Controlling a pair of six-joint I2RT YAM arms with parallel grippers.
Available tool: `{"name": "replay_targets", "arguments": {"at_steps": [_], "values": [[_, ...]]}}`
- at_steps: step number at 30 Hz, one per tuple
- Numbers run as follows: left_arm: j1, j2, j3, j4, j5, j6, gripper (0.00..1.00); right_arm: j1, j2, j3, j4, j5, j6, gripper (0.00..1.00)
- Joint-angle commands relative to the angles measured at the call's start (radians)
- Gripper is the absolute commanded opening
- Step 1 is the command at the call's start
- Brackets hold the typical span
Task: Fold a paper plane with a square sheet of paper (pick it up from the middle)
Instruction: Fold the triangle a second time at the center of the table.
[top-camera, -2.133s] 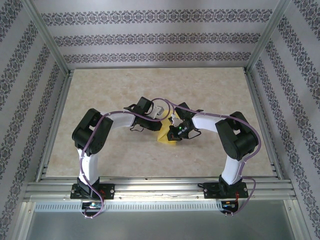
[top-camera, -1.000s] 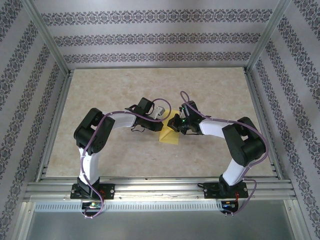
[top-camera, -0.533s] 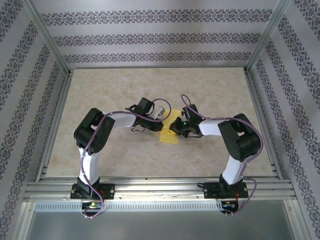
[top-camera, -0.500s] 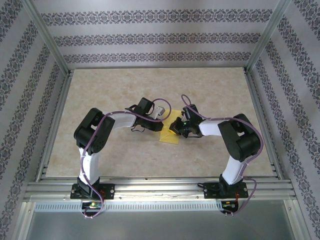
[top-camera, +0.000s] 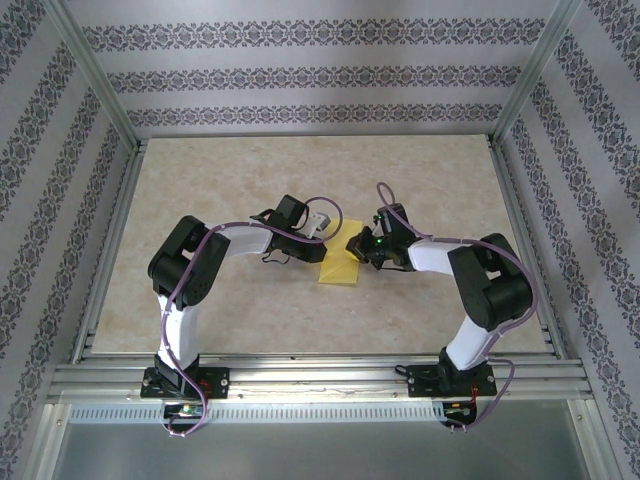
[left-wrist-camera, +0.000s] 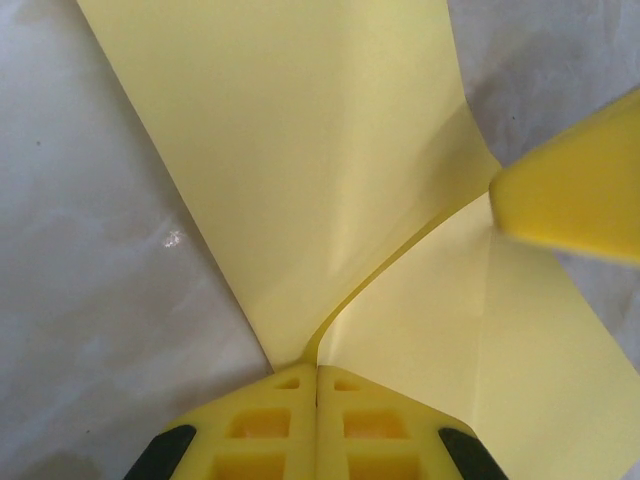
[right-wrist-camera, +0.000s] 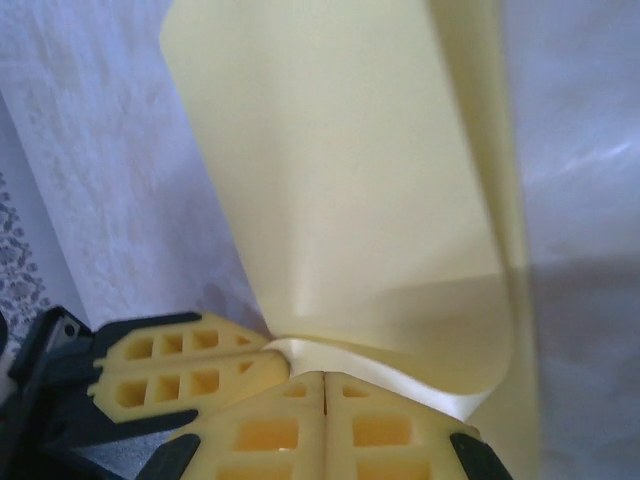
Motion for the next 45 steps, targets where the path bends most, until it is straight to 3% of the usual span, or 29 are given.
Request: {"name": "replay_targets", "arguments": {"at_steps": [1,11,16,20,27,38,45], "values": [[-0.014,0.052,-0.006,-0.091,-0.020,0.019,0.02,-0.014,0.013,-0.037,-0.008,0.000,-0.018,0.00],[-0.015,0.047,-0.005,-0.101,-0.024,0.022,0.02,-0.031,0.040,-0.104,0.011,0.041,0.003,0.00],[-0.014,0.046,-0.003,-0.103,-0.024,0.020,0.02,-0.052,-0.040,-0.043,-0.018,-0.017,-0.016,0.00],[-0.014,0.044,-0.004,-0.101,-0.024,0.018,0.01,0.001,-0.065,0.045,-0.105,-0.028,-0.058,0.00],[-0.015,0.044,-0.002,-0.102,-0.021,0.017,0.01,0.075,0.018,0.057,-0.071,0.004,-0.014,0.00],[-0.017,0.026,-0.004,-0.102,-0.006,0.017,0.02,0.030,0.071,-0.002,-0.073,0.011,-0.039,0.00],[-0.025,0.000,0.018,-0.117,0.024,0.015,0.09,0.027,0.077,-0.028,-0.098,0.040,-0.061,0.00]]}}
